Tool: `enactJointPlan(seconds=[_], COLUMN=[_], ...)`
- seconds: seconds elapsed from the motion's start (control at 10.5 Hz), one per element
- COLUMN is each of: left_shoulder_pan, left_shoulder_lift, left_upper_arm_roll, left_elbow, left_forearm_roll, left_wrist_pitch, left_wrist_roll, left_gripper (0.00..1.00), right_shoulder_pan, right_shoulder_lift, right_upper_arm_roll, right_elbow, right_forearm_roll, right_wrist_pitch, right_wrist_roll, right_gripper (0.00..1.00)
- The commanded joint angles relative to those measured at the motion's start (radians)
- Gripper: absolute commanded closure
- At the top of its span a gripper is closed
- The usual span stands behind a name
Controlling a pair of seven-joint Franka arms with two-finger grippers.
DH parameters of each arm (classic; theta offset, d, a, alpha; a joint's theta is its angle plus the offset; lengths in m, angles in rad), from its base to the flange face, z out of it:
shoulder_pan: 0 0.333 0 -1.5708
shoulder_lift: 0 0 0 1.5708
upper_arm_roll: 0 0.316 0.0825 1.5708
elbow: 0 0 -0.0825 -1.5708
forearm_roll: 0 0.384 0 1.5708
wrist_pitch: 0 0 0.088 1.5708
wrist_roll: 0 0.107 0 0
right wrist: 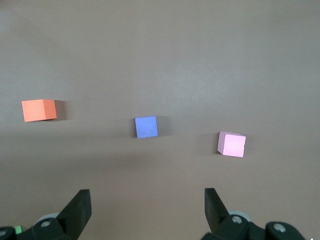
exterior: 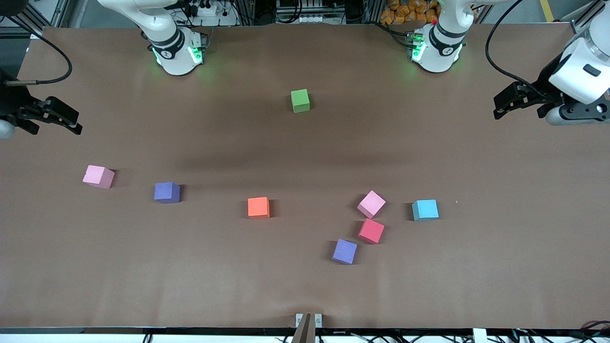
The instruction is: Arrange blocks into number 1
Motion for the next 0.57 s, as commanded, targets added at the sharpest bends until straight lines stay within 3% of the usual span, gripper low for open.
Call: enactJointPlan(seconds=[0.0, 0.38, 0.48], left_shoulder_pan=[0.011, 0.011, 0.011], left_shoulder_lift=[-0.016, -0.01, 0.004], left_upper_arm_roll=[-0.013, -0.013, -0.013], left_elbow=[-0.013, -0.018, -0.018], left_forearm_roll=[0.024, 0.024, 0.022], left_wrist_pitch=[0.012, 0.031, 0.045], left_wrist_roll=[-0.013, -0.013, -0.014], left_gripper=[0.0, 0.0, 0.0], right_shoulder_pan=[0.002, 0.054, 0.108], right_shoulder_lift=[-0.039, -0.032, -0.036], right_upper_arm_roll=[0.003, 0.01, 0.01], right_elbow=[-0.027, -0.047, -0.073], right_forearm_roll=[0.0, 0.045, 0.065], right_wrist_pitch=[0.008, -0.017, -0.011], right_wrist_roll=[0.004, 0.035, 0.056], right_gripper=[0.0, 0.0, 0.0])
